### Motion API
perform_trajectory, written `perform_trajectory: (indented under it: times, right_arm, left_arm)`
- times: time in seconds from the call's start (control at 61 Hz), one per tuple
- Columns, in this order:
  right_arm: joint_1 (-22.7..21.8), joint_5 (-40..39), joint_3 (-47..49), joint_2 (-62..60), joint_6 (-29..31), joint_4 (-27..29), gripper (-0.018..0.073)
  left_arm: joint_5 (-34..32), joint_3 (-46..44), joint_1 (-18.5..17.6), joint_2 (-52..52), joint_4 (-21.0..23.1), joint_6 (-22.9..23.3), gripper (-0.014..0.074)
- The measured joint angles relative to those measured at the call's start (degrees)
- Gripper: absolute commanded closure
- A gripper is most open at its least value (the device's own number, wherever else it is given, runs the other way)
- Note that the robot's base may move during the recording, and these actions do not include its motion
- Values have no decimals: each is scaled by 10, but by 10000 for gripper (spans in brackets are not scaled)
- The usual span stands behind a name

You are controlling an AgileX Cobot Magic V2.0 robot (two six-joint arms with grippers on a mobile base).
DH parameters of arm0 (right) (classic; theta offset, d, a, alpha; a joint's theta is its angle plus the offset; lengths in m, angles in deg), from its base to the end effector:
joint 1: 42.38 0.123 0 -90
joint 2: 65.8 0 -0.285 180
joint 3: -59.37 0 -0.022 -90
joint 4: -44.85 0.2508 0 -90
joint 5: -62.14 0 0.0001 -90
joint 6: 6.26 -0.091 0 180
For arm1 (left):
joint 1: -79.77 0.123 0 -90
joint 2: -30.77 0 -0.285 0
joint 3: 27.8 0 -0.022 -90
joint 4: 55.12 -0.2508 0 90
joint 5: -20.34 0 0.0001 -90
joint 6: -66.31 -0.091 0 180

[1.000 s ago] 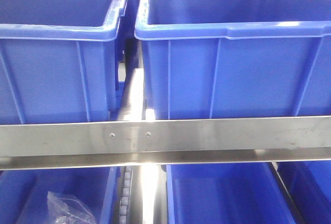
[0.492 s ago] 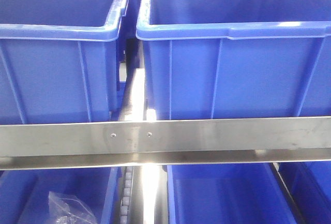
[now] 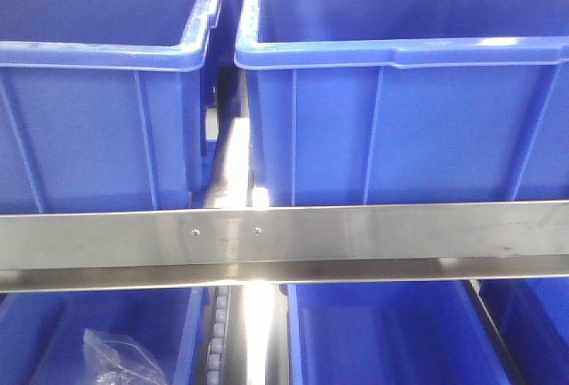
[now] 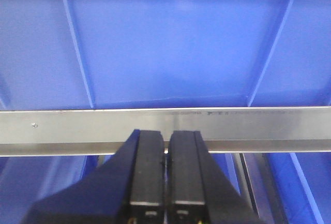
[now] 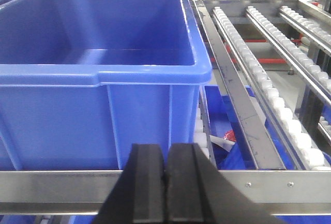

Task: Place green plate on second shelf with right arm

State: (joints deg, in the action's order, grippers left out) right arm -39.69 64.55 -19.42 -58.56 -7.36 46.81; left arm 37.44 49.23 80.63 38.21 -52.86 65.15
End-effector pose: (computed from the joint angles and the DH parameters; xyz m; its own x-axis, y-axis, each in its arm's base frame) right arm 0.0568 0.0028 0.2006 0.0246 0.0546 -0.9982 -0.0498 0.9973 0.0533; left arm 0.0541 -0.0002 0.1876 -0.2002 -0.0205 -0.9795 -0.0071 0.9998 -0.0194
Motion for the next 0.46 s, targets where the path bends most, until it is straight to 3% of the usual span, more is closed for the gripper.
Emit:
perform_trajectory:
  times: [0.459]
  right_arm:
    - [0,0,0,0,-4,-2,508]
  left_arm:
    - [0,0,0,0,0,0,472]
